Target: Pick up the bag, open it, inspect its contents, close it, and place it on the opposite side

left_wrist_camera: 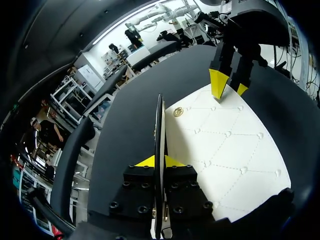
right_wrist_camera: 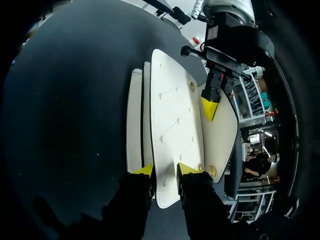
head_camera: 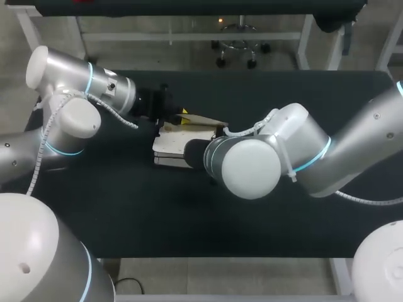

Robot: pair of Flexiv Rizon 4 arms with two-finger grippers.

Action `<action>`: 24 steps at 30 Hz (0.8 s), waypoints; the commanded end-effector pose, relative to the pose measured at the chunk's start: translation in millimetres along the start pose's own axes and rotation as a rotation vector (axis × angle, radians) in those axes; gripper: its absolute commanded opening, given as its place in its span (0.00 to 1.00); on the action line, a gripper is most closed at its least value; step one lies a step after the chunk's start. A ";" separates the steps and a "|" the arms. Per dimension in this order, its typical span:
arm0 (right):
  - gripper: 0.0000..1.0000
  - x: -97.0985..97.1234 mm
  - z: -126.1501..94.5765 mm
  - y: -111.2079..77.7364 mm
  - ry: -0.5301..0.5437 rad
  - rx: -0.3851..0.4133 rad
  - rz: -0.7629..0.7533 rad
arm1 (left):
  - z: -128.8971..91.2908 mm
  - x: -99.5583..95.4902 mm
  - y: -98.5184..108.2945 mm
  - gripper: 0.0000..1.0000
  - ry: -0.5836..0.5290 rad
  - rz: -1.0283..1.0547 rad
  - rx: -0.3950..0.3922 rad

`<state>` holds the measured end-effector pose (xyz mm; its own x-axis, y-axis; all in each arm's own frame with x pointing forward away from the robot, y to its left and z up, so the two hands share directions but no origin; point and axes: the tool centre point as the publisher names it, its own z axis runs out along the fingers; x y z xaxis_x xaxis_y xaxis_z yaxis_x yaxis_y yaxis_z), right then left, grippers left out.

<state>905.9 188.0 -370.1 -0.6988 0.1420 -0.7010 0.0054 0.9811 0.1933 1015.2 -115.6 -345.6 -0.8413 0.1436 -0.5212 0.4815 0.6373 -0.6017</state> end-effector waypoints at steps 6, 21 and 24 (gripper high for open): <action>0.00 6.7 1.5 -4.2 -0.051 0.018 -0.002 | 3.6 -0.9 1.3 0.00 0.006 -0.006 -0.007; 0.00 7.8 4.1 -3.2 -0.055 0.040 -0.004 | -8.1 13.7 -10.9 0.00 -0.070 0.115 0.034; 0.00 7.8 4.1 -3.2 -0.055 0.040 -0.004 | -8.9 20.3 -9.2 0.00 -0.090 0.144 0.045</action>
<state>903.9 186.7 -376.2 -0.6654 0.1416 -0.7330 0.0340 0.9866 0.1597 999.9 -116.7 -341.0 -0.7566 0.1978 -0.6233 0.5998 0.5897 -0.5409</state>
